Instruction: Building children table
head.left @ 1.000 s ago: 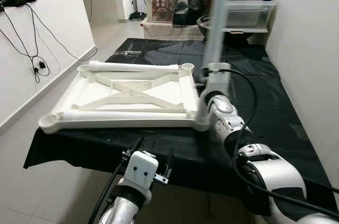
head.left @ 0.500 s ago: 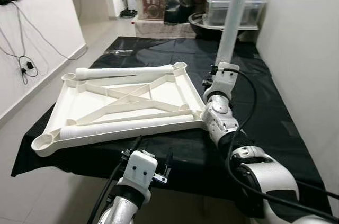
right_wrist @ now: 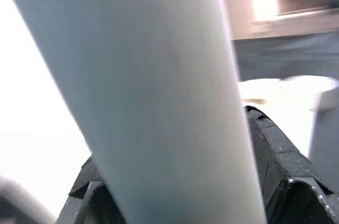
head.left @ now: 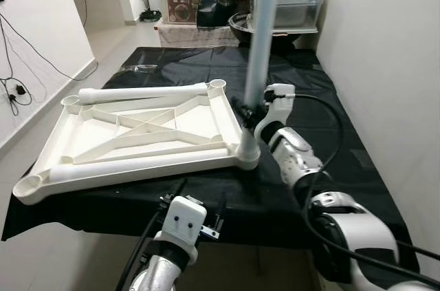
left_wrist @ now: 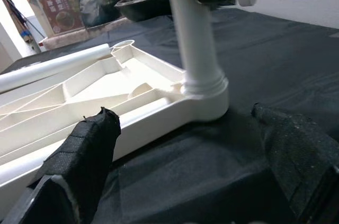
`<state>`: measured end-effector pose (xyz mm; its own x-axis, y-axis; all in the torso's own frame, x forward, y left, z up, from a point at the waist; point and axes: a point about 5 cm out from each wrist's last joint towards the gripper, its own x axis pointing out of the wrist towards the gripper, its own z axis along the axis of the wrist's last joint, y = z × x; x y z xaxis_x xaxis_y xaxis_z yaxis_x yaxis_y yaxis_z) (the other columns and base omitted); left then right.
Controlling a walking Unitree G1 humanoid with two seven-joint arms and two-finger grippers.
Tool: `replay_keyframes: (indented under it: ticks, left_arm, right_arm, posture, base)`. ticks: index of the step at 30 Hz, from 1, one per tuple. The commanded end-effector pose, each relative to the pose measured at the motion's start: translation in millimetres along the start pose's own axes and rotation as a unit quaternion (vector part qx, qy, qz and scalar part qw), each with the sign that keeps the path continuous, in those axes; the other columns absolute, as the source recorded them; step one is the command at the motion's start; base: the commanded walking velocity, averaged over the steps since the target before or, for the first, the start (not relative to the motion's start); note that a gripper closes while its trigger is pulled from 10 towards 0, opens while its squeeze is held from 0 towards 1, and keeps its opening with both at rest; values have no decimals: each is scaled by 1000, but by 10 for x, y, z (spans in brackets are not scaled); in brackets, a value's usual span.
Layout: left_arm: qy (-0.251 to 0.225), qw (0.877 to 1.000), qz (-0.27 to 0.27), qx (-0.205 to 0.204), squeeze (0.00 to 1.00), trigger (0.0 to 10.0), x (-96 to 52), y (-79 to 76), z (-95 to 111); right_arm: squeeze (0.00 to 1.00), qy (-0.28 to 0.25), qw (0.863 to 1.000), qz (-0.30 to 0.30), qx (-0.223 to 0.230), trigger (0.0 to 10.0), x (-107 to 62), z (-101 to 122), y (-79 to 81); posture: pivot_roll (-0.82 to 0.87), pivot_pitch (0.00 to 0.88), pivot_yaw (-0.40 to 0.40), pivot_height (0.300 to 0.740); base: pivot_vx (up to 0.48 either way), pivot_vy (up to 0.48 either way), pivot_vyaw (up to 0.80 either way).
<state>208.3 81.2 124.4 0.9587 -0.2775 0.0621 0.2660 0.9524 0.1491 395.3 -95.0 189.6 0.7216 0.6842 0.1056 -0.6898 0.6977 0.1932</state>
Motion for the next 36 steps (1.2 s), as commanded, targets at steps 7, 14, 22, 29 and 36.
replay_keyframes:
  ticks: [7, 14, 22, 29, 36]
  left_arm:
    - [3, 1000, -2, 2, 0, 10000, -10, -13, -25]
    - [4, 1000, -2, 2, 0, 10000, -18, -21, -30]
    - [4, 1000, 0, 1, 0, 10000, -6, -15, -27]
    - [4, 1000, 0, 0, 0, 10000, -6, -9, -24]
    - [5, 1000, -1, 1, 0, 10000, -7, -2, -24]
  right_arm:
    - [0, 71, 962, 264, -25, 10000, 4, -8, 306]
    - [0, 63, 962, 263, -24, 0, 89, -11, 393]
    - [0, 54, 995, -79, -33, 0, 200, -49, 104]
    - [0, 42, 935, -351, -40, 0, -36, -52, -262]
    - [0, 21, 883, -469, -15, 0, -147, -74, -338]
  posture:
    - [48, 0, -5, 740]
    - [50, 0, -6, 740]
    - [45, 0, -9, 740]
    - [44, 0, -5, 740]
    - [58, 0, 5, 740]
  base:
    - [0, 0, 0]
    - [0, 0, 0]
    - [0, 0, 0]
    - [0, 0, 0]
    - [0, 0, 0]
